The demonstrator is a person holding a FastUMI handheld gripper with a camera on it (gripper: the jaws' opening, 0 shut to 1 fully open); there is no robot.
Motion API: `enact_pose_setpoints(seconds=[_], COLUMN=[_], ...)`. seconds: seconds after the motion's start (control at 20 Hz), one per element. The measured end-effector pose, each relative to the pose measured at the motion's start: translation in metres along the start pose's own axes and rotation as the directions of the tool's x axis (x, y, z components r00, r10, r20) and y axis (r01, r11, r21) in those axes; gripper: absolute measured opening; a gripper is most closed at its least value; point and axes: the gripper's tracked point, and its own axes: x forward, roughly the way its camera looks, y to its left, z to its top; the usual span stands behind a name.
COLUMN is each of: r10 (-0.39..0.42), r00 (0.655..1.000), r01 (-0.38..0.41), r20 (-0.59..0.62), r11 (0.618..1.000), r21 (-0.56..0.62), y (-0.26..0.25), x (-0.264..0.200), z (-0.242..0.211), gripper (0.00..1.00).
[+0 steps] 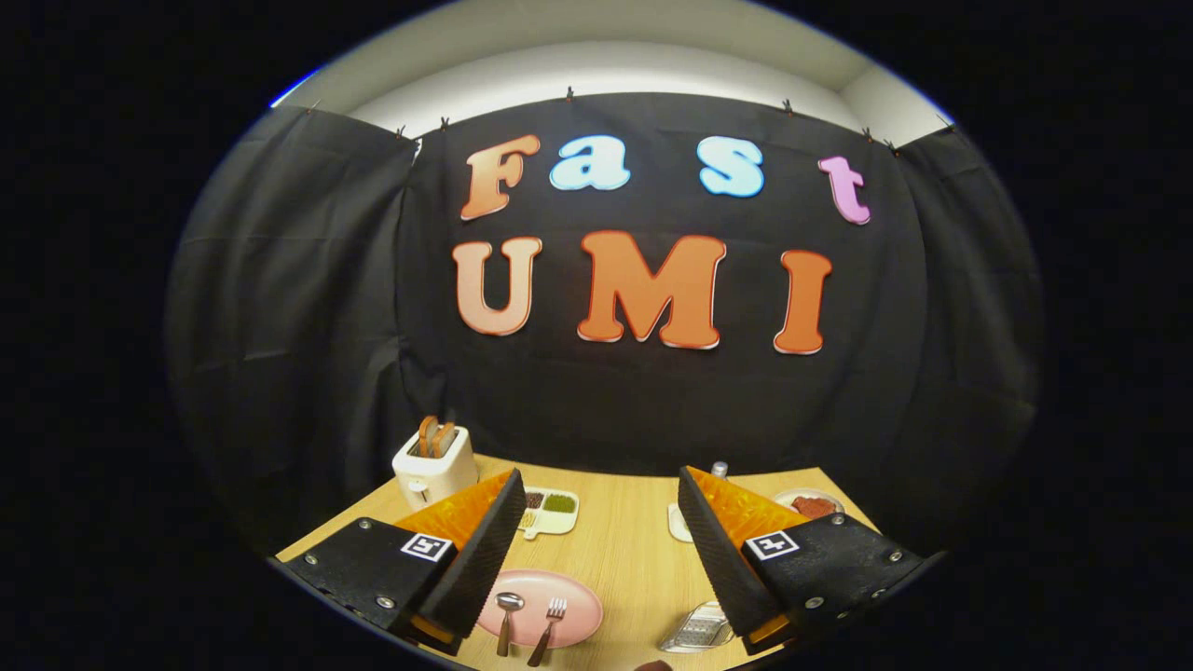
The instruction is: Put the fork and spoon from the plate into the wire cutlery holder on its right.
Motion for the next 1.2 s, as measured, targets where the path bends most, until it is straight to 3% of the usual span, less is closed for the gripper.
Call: enact_pose_setpoints(seconds=[0.35,0.55,0.9,1.05,1.2], r10=[0.068,0.097,0.122,0.107,0.111], r00=[0.97,0.931,0.808,0.748,0.666], r01=[-0.073,-0.106,-0.166,-0.18,-0.197], r20=[-0.233,-0.351,-0.576,-0.655,-0.738], r11=[0.997,0.994,0.986,0.983,0.98], r21=[-0.016,-0.007,-0.024,-0.046,-0.03], y=[0.026,0.037,0.054,0.057,0.061], x=[0.009,0.011,0.011,0.015,0.009], z=[-0.074,-0.113,-0.192,-0.229,-0.264], gripper=[0.96,0.96,0.93,0.84,0.74])
